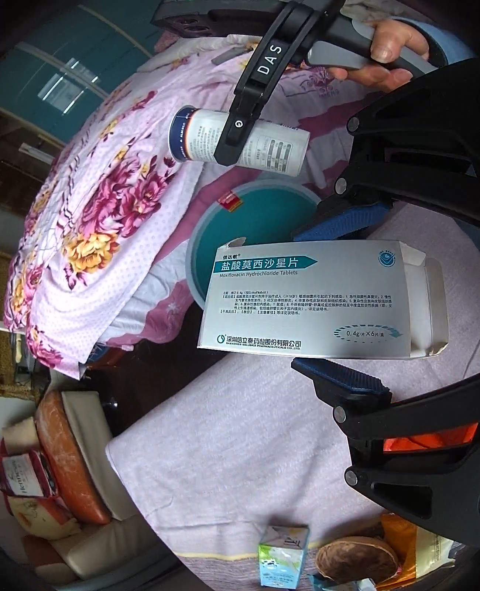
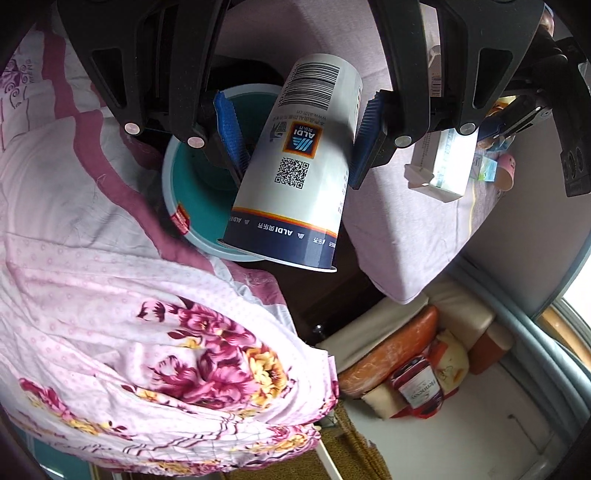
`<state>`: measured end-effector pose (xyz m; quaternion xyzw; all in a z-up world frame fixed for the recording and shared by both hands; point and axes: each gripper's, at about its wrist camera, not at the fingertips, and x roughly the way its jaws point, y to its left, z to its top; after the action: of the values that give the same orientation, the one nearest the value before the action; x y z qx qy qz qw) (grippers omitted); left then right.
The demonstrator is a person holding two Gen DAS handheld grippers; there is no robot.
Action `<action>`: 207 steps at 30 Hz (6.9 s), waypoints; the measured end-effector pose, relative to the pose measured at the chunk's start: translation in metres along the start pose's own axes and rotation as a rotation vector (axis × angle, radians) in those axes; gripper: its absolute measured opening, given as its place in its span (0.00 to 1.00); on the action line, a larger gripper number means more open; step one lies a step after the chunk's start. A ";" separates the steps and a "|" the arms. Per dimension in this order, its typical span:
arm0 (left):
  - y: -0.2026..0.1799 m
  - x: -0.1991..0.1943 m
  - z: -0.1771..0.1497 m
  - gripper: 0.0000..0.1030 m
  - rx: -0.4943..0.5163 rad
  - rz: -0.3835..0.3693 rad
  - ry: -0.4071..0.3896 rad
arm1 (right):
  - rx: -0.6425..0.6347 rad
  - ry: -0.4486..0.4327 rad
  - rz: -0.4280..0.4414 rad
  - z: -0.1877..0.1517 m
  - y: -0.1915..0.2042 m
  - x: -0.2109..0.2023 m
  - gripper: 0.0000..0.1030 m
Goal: Collect trash
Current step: 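Drop the medicine box into the wastebasket with the left tool while the right tool drops the cup, then move both tools back over the remaining trash on the table, then grasp the yellow chip bag with the left tool while the right tool grasps the orange packet, then drop the chip bag into the wastebasket with the left tool while the right tool holds the packet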
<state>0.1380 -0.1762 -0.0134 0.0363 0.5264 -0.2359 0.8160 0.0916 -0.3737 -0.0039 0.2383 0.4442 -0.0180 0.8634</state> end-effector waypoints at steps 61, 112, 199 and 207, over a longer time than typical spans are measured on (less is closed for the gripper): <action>0.051 -0.027 -0.043 0.87 -0.107 -0.031 -0.037 | -0.077 0.106 -0.091 -0.006 0.045 0.016 0.75; 0.246 -0.113 -0.168 0.91 -0.471 0.162 -0.171 | -0.396 0.443 0.065 -0.153 0.242 0.104 0.30; -0.019 0.046 0.027 0.85 0.002 0.027 -0.064 | -0.029 0.053 -0.087 0.010 -0.020 0.020 0.29; -0.003 0.042 0.011 0.87 -0.011 0.025 -0.037 | -0.028 0.077 -0.095 0.011 -0.016 0.029 0.34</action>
<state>0.1601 -0.1972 -0.0445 0.0339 0.5122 -0.2236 0.8286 0.1132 -0.3872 -0.0272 0.2054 0.4883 -0.0433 0.8471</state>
